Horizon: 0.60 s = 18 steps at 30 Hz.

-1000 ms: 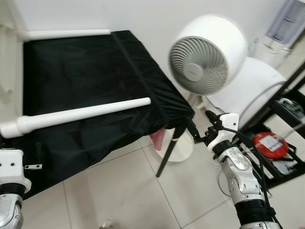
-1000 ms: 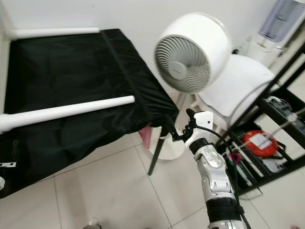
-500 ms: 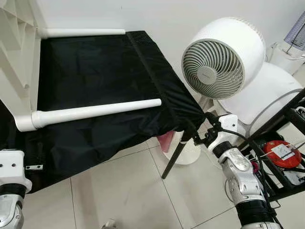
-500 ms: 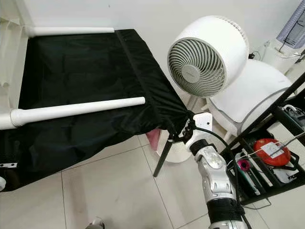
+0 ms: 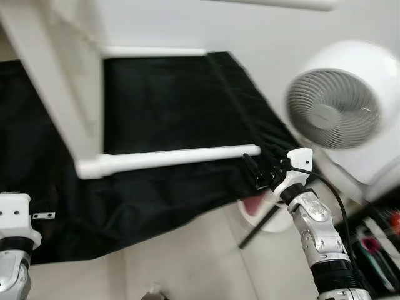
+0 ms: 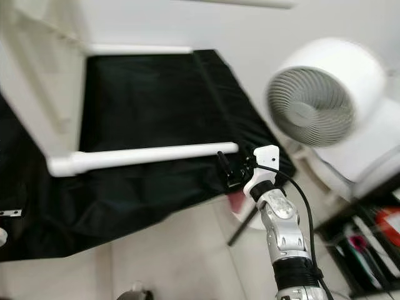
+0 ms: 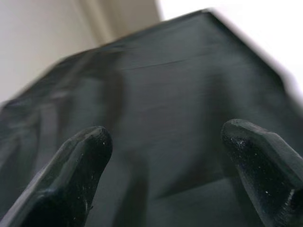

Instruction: Building children table

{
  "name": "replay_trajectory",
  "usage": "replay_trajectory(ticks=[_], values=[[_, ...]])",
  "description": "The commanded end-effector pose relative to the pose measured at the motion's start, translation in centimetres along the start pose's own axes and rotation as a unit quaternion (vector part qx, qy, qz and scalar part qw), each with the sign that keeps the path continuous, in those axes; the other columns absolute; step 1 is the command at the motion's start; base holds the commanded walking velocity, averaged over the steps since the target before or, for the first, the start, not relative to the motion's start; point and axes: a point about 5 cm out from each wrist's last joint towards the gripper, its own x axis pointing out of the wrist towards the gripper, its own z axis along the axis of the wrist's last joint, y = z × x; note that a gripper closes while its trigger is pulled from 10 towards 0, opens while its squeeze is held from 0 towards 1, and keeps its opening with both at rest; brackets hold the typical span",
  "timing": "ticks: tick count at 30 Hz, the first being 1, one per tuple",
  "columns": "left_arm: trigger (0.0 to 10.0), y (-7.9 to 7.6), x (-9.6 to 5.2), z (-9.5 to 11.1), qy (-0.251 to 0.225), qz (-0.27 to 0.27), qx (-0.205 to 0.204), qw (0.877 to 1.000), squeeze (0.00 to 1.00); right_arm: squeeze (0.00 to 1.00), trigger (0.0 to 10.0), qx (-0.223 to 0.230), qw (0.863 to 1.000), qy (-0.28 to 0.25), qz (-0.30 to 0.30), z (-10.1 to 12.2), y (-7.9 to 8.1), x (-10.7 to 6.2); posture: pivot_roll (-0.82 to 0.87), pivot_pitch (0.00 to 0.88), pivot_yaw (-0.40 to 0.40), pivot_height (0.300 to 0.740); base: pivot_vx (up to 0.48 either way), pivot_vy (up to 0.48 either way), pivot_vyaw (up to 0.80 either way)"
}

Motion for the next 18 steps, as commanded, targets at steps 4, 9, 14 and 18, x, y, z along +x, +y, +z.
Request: replay_trajectory(ticks=[4, 9, 14, 18], values=[[10.0, 0.00, -0.62, -0.79, 0.015, 0.002, -0.001, 1.000, 0.00, 0.00, 10.0, 0.007, 1.000, 0.001, -0.007, -0.29, -0.33, -0.31, 0.11, 0.152, -0.071, 0.740, 0.000, 0.000, 0.20], [10.0, -0.01, -0.63, -0.75, 0.014, 0.002, 0.001, 1.000, 0.00, 0.00, 10.0, 0.009, 1.000, 0.001, -0.008, -0.27, -0.46, -0.34, 0.11, 0.153, -0.071, 0.740, 0.000, 0.000, 0.00], [10.0, -0.01, -0.61, -0.73, 0.013, 0.001, 0.003, 1.000, 0.00, 0.00, 10.0, 0.011, 1.000, 0.000, -0.008, -0.27, -0.48, -0.32, 0.11, 0.153, -0.070, 0.740, 0.000, 0.000, 0.00], [10.0, -0.01, -0.67, -0.64, 0.011, -0.002, 0.010, 1.000, 0.00, 0.00, 10.0, 0.012, 1.000, -0.002, -0.008, -0.24, -0.42, -0.36, 0.11, 0.154, -0.071, 0.740, 0.000, 0.000, 0.00]])
